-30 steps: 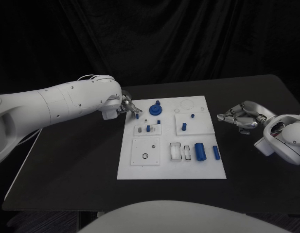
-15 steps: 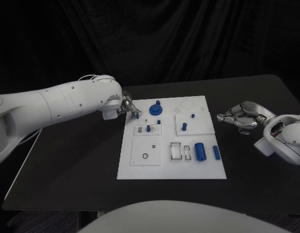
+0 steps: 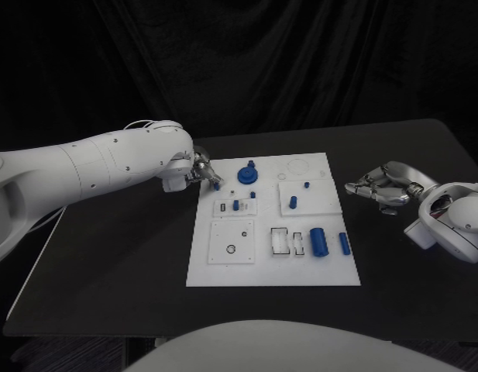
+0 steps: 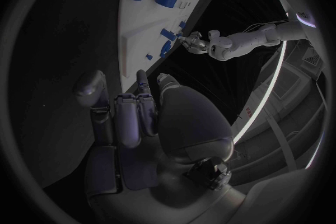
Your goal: Assemble the parts on the task board
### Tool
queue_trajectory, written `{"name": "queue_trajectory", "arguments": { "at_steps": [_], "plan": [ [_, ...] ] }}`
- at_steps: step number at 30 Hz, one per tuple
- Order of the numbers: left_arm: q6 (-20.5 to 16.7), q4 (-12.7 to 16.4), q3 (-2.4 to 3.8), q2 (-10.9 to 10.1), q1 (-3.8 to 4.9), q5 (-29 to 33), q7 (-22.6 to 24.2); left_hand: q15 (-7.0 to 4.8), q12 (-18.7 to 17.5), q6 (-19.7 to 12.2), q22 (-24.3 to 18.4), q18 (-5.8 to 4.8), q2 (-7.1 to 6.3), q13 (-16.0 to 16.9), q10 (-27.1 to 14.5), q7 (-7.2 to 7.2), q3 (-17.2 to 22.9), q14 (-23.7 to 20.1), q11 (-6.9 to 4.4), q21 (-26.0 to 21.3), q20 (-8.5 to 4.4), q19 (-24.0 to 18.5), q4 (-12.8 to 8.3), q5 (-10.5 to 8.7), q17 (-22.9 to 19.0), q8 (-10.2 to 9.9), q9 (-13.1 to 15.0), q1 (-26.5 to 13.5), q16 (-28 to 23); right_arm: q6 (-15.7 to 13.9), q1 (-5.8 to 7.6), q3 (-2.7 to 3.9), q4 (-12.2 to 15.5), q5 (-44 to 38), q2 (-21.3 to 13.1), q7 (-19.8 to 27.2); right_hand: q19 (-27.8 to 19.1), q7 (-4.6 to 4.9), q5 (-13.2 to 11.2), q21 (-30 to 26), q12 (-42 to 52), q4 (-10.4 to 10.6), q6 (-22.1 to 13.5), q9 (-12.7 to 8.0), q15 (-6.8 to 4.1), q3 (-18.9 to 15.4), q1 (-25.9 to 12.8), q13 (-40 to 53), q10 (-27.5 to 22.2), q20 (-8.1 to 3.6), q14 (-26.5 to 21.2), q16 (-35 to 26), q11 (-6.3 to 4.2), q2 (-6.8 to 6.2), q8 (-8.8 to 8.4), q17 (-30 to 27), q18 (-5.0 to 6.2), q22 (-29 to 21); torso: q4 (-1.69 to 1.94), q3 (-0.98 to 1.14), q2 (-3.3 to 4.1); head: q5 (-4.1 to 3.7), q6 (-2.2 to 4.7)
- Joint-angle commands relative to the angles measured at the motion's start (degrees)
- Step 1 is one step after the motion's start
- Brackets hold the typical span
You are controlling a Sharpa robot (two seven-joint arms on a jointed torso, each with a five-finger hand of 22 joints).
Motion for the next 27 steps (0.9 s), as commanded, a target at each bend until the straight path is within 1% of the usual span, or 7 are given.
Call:
{"name": "queue_trajectory", "arguments": {
  "at_steps": [1,7,10,15,19,21,27],
  "plan": [
    [0.7,0.0,0.05,0.1,-0.14,0.1,0.7,0.39,0.2,0.1,8.2,0.52,-0.08,15.0,6.1,-0.30,0.0,6.0,0.16,-0.2,0.12,-0.4,-0.1,0.20,15.1,-0.2,-0.1,0.5,0.2,0.6,-0.15,0.04,0.1,-0.1,0.0,-0.7,-0.5,-0.05,0.4,-0.2,-0.2,-0.2,0.4,-0.1,-0.32,0.3,0.8,2.5,-0.5,0.06,1.6,-0.4,-0.08,-0.16,-0.32,8.8,0.97,6.7,-0.02,0.00,-0.02,-0.01,0.00],
    [0.8,0.0,0.05,0.0,-0.16,0.1,0.7,0.36,0.2,0.1,8.2,0.54,0.02,15.0,6.1,-0.35,1.0,6.0,0.12,-0.3,0.09,-0.5,-0.9,0.85,15.1,-0.4,-0.2,1.0,0.2,0.8,-0.15,0.04,0.0,-0.1,0.0,-0.8,-0.5,-0.06,1.0,-0.2,-0.3,-0.3,0.5,-0.1,-0.34,0.6,1.5,2.5,-0.5,0.03,1.6,-0.4,-0.10,-0.24,-0.37,8.8,0.97,6.7,-0.05,0.00,-0.05,0.09,0.00],
    [0.9,0.1,0.05,-0.1,-0.18,0.1,0.6,0.29,0.2,0.4,8.4,0.53,-0.27,15.0,6.1,-0.42,2.4,6.0,0.05,-0.4,0.03,-0.5,-1.8,3.52,15.1,-0.5,-0.2,1.2,0.2,0.9,-0.15,0.04,0.0,-0.1,0.1,-0.9,-0.6,-0.06,1.8,-0.4,-0.3,-0.4,0.5,-0.2,-0.36,1.0,2.2,2.4,-0.6,0.01,1.5,-0.5,-0.11,-0.38,-0.42,8.7,0.99,6.7,-0.04,0.02,-0.04,0.13,0.00],
    [1.1,0.2,0.05,-0.2,-0.20,0.1,0.5,0.20,0.2,0.6,8.5,0.54,-0.49,15.0,6.1,-0.55,4.5,6.0,-0.07,-0.5,-0.07,-0.4,-2.9,4.66,15.1,-0.6,-0.2,1.4,0.2,1.0,-0.15,0.04,0.0,-0.1,0.1,-1.0,-0.6,-0.06,2.4,-0.5,-0.4,-0.5,0.5,-0.2,-0.36,1.3,2.7,2.3,-0.7,0.00,1.5,-0.6,-0.11,-0.48,-0.47,8.6,1.02,6.6,-0.01,0.02,-0.01,0.11,0.00],
    [1.2,0.3,0.05,-0.2,-0.21,0.1,0.4,0.09,0.2,1.0,8.6,0.50,-1.08,15.0,6.1,-0.69,6.6,6.0,-0.20,-0.5,-0.17,-0.3,-4.0,6.49,15.1,-0.4,0.0,1.3,0.2,1.1,-0.15,0.04,-0.1,-0.1,0.2,-1.0,-0.7,-0.05,2.7,-0.6,-0.4,-0.5,0.5,-0.2,-0.37,1.5,3.0,2.2,-0.8,-0.01,1.4,-0.6,-0.12,-0.54,-0.49,8.5,1.03,6.6,0.01,-0.01,0.00,0.12,0.00],
    [1.2,0.3,0.05,-0.3,-0.21,0.1,0.4,-0.02,0.2,1.3,8.7,0.51,-1.56,15.0,6.1,-0.81,8.0,6.0,-0.32,-0.5,-0.26,-0.3,-4.8,8.14,15.1,-0.1,0.3,1.1,0.2,1.2,-0.16,0.04,-0.1,-0.1,0.2,-1.1,-0.7,-0.05,2.8,-0.7,-0.5,-0.6,0.5,-0.2,-0.37,1.6,3.1,2.1,-0.8,-0.01,1.4,-0.7,-0.12,-0.56,-0.50,8.5,1.05,6.6,0.03,-0.01,-0.01,0.14,0.00],
    [1.0,0.6,0.05,-0.5,-0.22,0.1,0.3,-0.16,0.2,1.3,8.9,0.50,-2.54,15.0,6.1,-0.92,11.7,6.0,-0.46,-0.6,-0.42,-0.2,-6.5,9.26,15.1,0.4,1.1,0.4,0.2,1.3,-0.16,0.04,-0.1,-0.1,0.2,-1.2,-0.9,-0.05,3.2,-1.1,-0.6,-0.6,0.5,-0.2,-0.37,1.9,3.5,1.8,-1.1,-0.02,1.2,-1.0,-0.12,-0.61,-0.53,8.2,1.12,6.5,0.02,-0.02,-0.02,0.24,0.00]
  ]
}}
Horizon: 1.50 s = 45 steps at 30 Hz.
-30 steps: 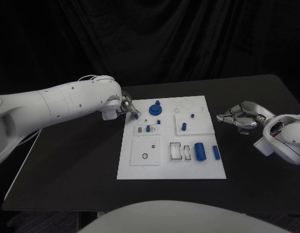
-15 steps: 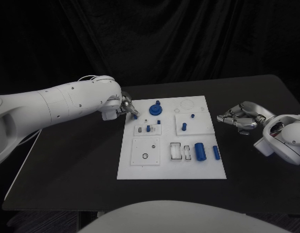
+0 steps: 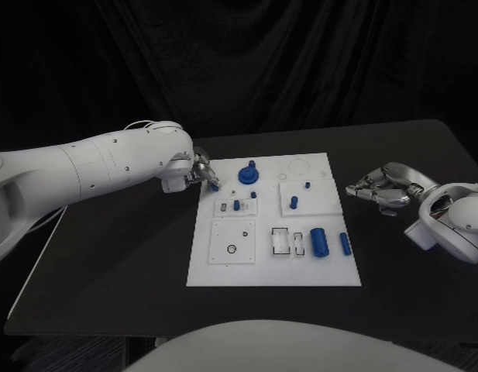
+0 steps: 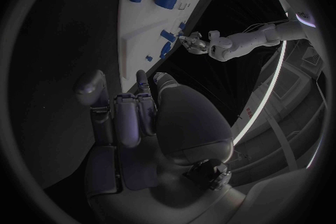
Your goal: Assemble the parts on the task board
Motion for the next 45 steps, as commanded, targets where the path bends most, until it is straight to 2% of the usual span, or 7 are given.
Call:
{"name": "queue_trajectory", "arguments": {
  "at_steps": [1,7,16,25,32,38,45],
  "plan": [
    [0.4,0.3,0.06,-0.1,-0.12,0.1,0.3,-0.18,0.2,0.4,9.0,0.48,-0.76,15.0,6.1,-0.02,1.2,6.0,-0.47,-0.4,-0.54,0.0,-0.6,0.54,15.1,0.3,0.3,-0.2,0.2,0.7,-0.16,0.04,0.0,-0.1,0.0,-1.0,-0.5,-0.05,0.4,-0.4,-0.4,-0.1,0.5,-0.1,-0.39,0.4,0.6,1.8,-0.6,-0.02,1.2,-0.3,0.07,-0.01,-0.32,8.2,1.13,6.5,0.01,-0.02,0.00,0.06,0.00],
    [-0.9,1.0,0.06,-0.5,-0.12,0.1,-0.2,-0.23,0.2,0.5,9.1,0.45,-1.41,15.0,6.1,-0.07,3.5,6.0,-0.53,-0.4,-0.60,0.1,-1.7,0.96,15.1,0.7,0.8,-0.8,0.2,0.9,-0.18,0.04,0.1,-0.1,-0.1,-1.1,-0.6,-0.05,0.6,-0.6,-0.5,-0.1,0.5,-0.1,-0.39,0.5,0.9,1.6,-0.7,-0.02,1.1,-0.5,0.07,-0.05,-0.33,8.1,1.17,6.4,0.00,-0.01,-0.02,0.11,0.00],
    [-7.4,6.5,0.06,-3.8,-0.11,0.1,-0.9,-0.55,0.2,1.6,9.3,0.42,-2.20,15.0,6.1,-0.44,5.2,6.0,-0.86,-0.3,-0.84,0.5,-2.1,1.15,15.1,1.6,1.5,-2.1,0.2,1.0,-0.20,0.04,0.2,-0.1,-0.6,-1.2,-0.7,-0.04,0.8,-0.9,-0.6,-0.2,0.5,-0.1,-0.39,0.7,1.1,1.4,-0.9,-0.03,1.0,-0.7,0.06,-0.09,-0.35,7.8,1.22,6.3,0.08,0.01,-0.04,-0.13,0.00],
    [-12.2,16.6,0.06,-9.2,-0.02,0.1,-0.6,-0.82,0.2,2.0,9.5,0.35,-2.90,15.0,6.1,-0.65,6.1,6.0,-1.09,-0.1,-1.11,0.9,-1.6,0.49,15.1,1.7,1.6,-3.3,0.2,1.2,-0.21,0.04,0.3,-0.1,-0.8,-1.3,-0.8,-0.02,1.0,-1.0,-0.7,-0.2,0.6,-0.1,-0.39,0.8,1.2,1.3,-1.0,-0.03,0.9,-0.8,0.08,-0.27,-0.35,7.8,1.23,6.3,0.16,-0.01,-0.05,0.05,0.00],
    [-11.6,21.8,0.05,-11.9,0.00,0.1,-1.2,-0.88,0.2,2.3,9.5,0.32,-2.92,15.0,6.1,-0.73,6.2,6.0,-1.17,0.0,-1.18,1.0,-1.3,0.11,15.1,1.8,1.6,-3.7,0.2,1.4,-0.25,0.03,0.3,-0.1,-0.7,-1.3,-0.8,-0.01,1.3,-1.1,-0.8,-0.2,0.6,-0.1,-0.38,0.8,1.3,1.2,-1.1,-0.02,0.9,-0.9,0.09,-0.40,-0.34,7.7,1.25,6.3,0.16,0.03,-0.03,0.15,0.00],
    [-9.6,22.6,0.05,-12.5,-0.02,0.1,-2.0,-0.92,0.2,2.5,9.5,0.32,-2.83,15.0,6.1,-0.76,6.3,6.0,-1.22,-0.1,-1.22,1.1,-1.0,-0.29,15.1,1.8,1.6,-3.9,0.2,1.5,-0.29,0.03,0.2,-0.1,-0.6,-1.3,-0.9,-0.01,1.5,-1.2,-0.9,-0.1,0.6,-0.1,-0.38,0.9,1.4,1.1,-1.2,-0.02,0.9,-0.9,0.09,-0.50,-0.34,7.7,1.25,6.3,0.19,0.07,0.02,0.30,0.00],
    [-8.2,21.4,0.05,-11.8,-0.10,0.1,-1.6,-0.94,0.2,2.4,9.4,0.40,-2.72,15.0,6.1,-0.76,6.4,6.0,-1.24,-0.4,-1.24,0.8,-0.9,-0.49,15.1,1.8,1.6,-4.0,0.2,1.6,-0.41,0.03,0.2,-0.1,-0.5,-1.3,-0.9,-0.02,2.0,-1.3,-0.9,-0.2,0.7,-0.1,-0.39,1.1,1.7,1.0,-1.2,-0.02,0.8,-1.0,0.08,-0.62,-0.35,7.6,1.26,6.2,0.06,-0.05,0.03,0.42,0.00]
  ]
}}
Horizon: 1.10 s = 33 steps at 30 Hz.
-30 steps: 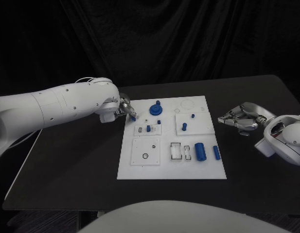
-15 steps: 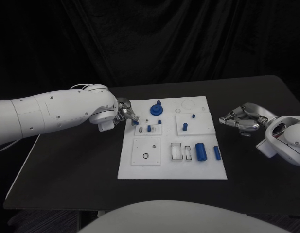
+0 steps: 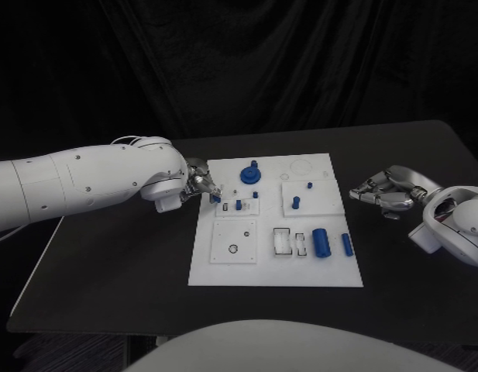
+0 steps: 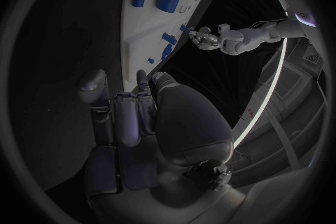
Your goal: Assemble the parts on the task board
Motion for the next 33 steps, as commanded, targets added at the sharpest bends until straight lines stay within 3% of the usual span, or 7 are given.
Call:
{"name": "queue_trajectory", "arguments": {
  "at_steps": [1,19,27,33],
  "plan": [
    [1.9,-0.3,0.05,0.5,-0.10,0.2,0.3,-0.53,0.2,0.3,9.4,0.44,0.09,15.0,6.0,-0.13,0.1,6.0,-0.44,-0.3,-0.10,0.0,0.3,-0.43,15.1,0.2,0.1,-0.7,0.2,0.7,-0.23,0.03,0.0,-0.1,0.0,-0.8,-0.5,0.02,0.4,-0.3,-0.3,0.0,0.3,-0.1,-0.39,0.3,0.6,0.9,-0.4,-0.02,0.8,-0.4,0.09,-0.08,-0.35,7.6,0.36,6.3,-0.12,-0.09,0.00,0.03,0.00],
    [3.1,-1.3,0.04,1.6,-0.58,0.2,1.3,-0.52,0.2,0.2,9.2,0.52,0.24,15.0,6.0,-0.11,0.3,6.0,-0.42,-0.6,-0.12,-0.2,0.5,-0.67,15.1,0.2,0.1,-0.8,0.2,0.7,-0.39,0.04,0.0,-0.1,0.0,-0.7,-0.5,0.03,0.9,-0.4,-0.3,0.0,0.3,-0.1,-0.40,0.6,0.8,0.9,-0.4,-0.02,0.8,-0.4,0.08,-0.19,-0.37,7.6,0.37,6.2,-0.25,-0.19,0.09,0.31,0.00],
    [3.3,-1.7,0.04,2.0,-0.90,0.1,1.4,-0.51,0.2,0.1,9.2,0.55,0.30,15.0,6.0,-0.10,0.3,6.0,-0.41,-0.7,-0.13,-0.3,0.6,-0.83,15.1,0.1,0.1,-0.8,0.2,0.7,-0.39,0.04,0.0,-0.1,0.0,-0.6,-0.5,0.03,1.0,-0.5,-0.4,0.0,0.3,-0.1,-0.40,0.6,0.9,0.9,-0.4,-0.02,0.8,-0.4,0.08,-0.23,-0.37,7.5,0.38,6.2,-0.23,0.00,-0.06,0.26,0.00],
    [3.0,-1.8,0.04,2.0,-1.40,0.1,1.6,-0.51,0.2,0.2,9.2,0.55,0.33,15.0,6.0,-0.10,0.4,6.0,-0.41,-0.7,-0.13,-0.3,0.6,-0.88,15.1,0.2,0.1,-0.8,0.2,0.5,-0.39,0.04,0.1,-0.1,-0.1,-0.4,-0.5,0.04,1.1,-0.5,-0.4,0.0,0.3,-0.1,-0.40,0.7,0.9,0.8,-0.5,-0.03,0.8,-0.5,0.09,-0.26,-0.37,7.5,0.38,6.2,-0.15,-0.05,-0.03,0.17,0.00]
  ]
}}
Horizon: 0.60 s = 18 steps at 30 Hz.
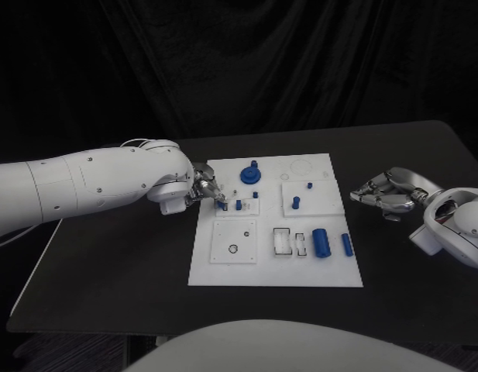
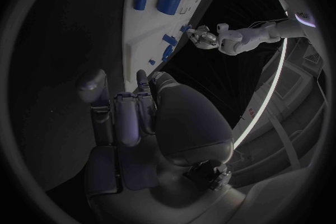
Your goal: Assemble the parts on the task board
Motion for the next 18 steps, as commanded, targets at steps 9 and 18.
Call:
{"name": "queue_trajectory", "arguments": {
  "at_steps": [9,18],
  "plan": [
    [-0.6,-0.5,0.05,0.0,-1.13,0.2,1.9,-0.51,0.2,0.3,9.2,0.55,0.08,15.0,6.0,-0.15,0.0,6.0,-0.40,-0.3,-0.14,-0.3,0.3,-0.44,15.1,0.2,0.1,-0.7,0.2,0.2,-0.16,0.04,0.2,-0.1,-0.2,-0.4,-0.5,0.05,0.2,-0.3,-0.2,0.0,0.3,-0.1,-0.40,0.3,0.7,0.8,-0.5,-0.03,0.8,-0.2,0.08,-0.02,-0.37,7.5,0.39,6.2,0.02,0.00,-0.02,-0.15,0.00],
    [-1.2,-0.5,0.05,0.1,-1.65,0.2,2.4,-0.51,0.2,0.4,9.1,0.63,0.16,15.0,6.0,-0.17,0.1,6.0,-0.41,-0.6,-0.14,-0.5,0.4,-0.68,15.1,0.3,0.1,-0.7,0.2,0.2,-0.16,0.04,0.1,-0.1,-0.2,-0.4,-0.6,0.07,0.3,-0.4,-0.2,0.1,0.4,-0.1,-0.40,0.4,0.7,0.8,-0.5,-0.03,0.8,-0.3,0.10,-0.07,-0.37,7.5,0.41,6.2,-0.01,0.03,-0.04,-0.17,0.00]
  ]
}}
